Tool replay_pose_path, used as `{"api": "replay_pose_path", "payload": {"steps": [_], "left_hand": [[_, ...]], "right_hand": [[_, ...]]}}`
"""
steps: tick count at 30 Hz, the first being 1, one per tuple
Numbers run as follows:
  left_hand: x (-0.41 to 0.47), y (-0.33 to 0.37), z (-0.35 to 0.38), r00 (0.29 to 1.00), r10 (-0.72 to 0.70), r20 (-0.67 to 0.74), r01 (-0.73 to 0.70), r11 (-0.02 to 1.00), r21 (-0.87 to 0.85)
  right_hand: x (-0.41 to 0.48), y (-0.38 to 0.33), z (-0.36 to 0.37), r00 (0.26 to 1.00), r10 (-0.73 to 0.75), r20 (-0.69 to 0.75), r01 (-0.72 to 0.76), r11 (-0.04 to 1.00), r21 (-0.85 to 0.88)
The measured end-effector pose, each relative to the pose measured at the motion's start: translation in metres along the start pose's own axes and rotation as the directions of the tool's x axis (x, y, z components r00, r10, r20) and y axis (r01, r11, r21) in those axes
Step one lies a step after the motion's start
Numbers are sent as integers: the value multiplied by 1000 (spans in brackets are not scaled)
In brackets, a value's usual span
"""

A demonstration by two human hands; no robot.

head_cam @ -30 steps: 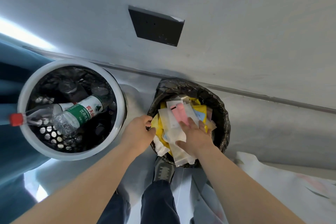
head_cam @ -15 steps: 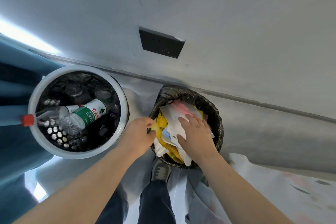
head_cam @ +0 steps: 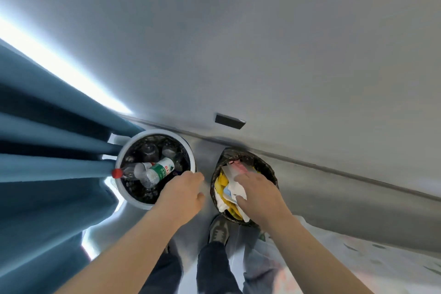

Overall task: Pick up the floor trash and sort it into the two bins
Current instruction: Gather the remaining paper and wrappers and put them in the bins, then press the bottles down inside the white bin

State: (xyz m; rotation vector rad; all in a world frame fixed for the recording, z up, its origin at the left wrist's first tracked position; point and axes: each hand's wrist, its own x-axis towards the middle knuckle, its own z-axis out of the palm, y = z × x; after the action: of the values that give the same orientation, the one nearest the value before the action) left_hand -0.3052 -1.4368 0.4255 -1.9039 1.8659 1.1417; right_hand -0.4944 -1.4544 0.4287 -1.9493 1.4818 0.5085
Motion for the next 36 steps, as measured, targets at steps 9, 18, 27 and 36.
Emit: {"api": "replay_pose_path", "payload": {"steps": [9,18,27,36], "left_hand": [[-130,1,-126,984,-41,-174,25,996,-91],[-262,-16,-199,936,-62,-347,-24,970,-240],[-355,-42,-251,837,-122,-533,-30,963,-268],[-405,-47,-246,672,-433,-601,119,864,-490]], "right_hand": [[-91,-99,-118,986,-44,-159,53,997,50],[-189,-189,-211,937,-229,-262,210,973,-101],[-248,-281,-271,840,-469,-274,403,877,-262],[-246,-338,-304,694,-717,-67,654,667,-356]]}}
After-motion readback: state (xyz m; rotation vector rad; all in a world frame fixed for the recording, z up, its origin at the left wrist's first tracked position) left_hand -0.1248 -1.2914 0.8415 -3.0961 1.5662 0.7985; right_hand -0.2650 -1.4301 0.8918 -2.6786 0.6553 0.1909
